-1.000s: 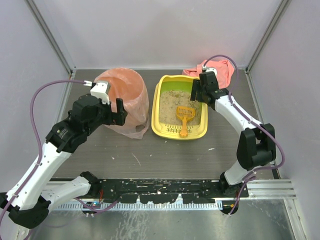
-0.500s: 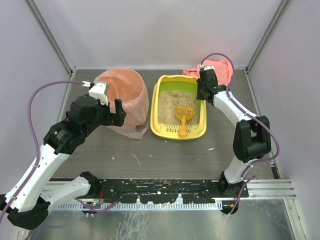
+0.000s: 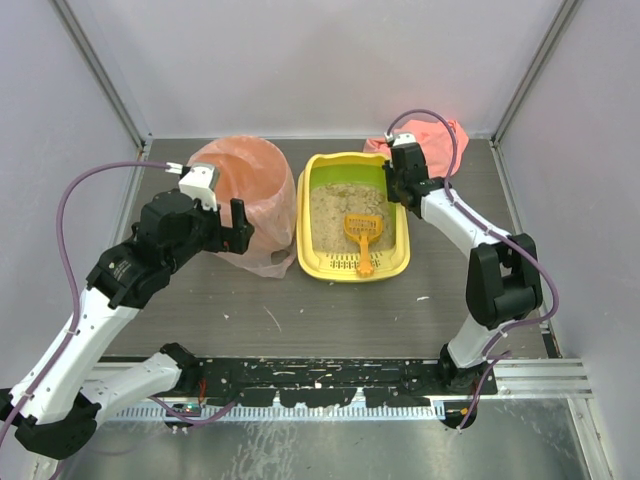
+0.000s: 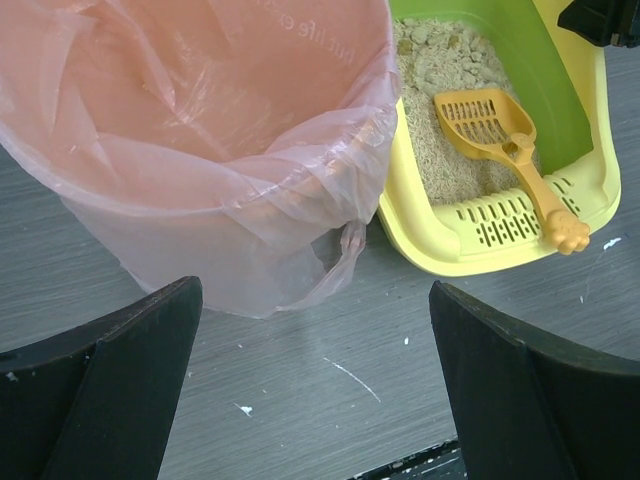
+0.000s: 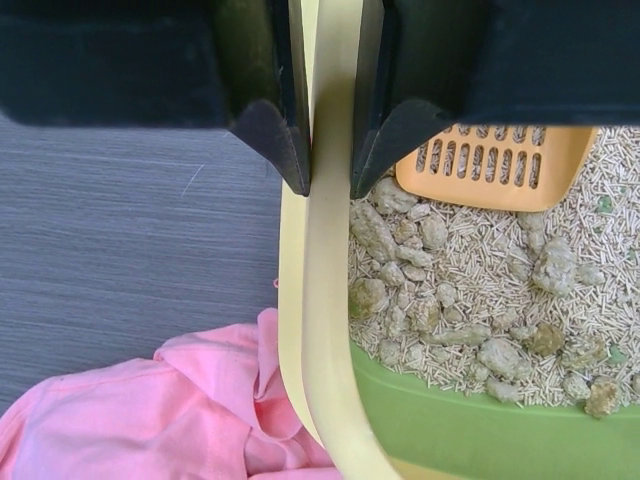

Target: Clean the litter box

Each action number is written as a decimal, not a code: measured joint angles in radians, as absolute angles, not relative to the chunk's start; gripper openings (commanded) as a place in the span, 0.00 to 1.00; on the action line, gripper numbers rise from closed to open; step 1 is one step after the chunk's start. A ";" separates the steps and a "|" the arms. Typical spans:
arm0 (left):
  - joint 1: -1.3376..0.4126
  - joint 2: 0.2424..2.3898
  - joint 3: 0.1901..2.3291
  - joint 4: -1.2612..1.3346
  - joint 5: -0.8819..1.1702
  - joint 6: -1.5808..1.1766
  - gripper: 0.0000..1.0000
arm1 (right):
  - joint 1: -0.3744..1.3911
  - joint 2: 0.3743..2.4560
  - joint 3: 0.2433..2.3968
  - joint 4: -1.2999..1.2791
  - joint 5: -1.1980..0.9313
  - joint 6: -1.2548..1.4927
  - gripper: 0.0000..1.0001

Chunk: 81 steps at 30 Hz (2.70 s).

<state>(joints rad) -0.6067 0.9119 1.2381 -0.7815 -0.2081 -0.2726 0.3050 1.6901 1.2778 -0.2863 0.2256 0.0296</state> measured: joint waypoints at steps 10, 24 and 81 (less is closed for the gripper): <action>-0.607 0.928 1.251 -0.783 -0.194 -0.269 0.98 | 0.332 1.651 1.235 -0.303 0.228 0.028 0.70; -0.636 1.062 1.345 -0.731 -0.108 -0.226 1.00 | 0.338 1.140 1.065 -0.389 0.238 0.230 0.74; -0.777 1.500 1.389 -0.505 -0.075 -0.194 0.79 | 0.705 0.762 0.345 -0.083 0.273 1.402 0.56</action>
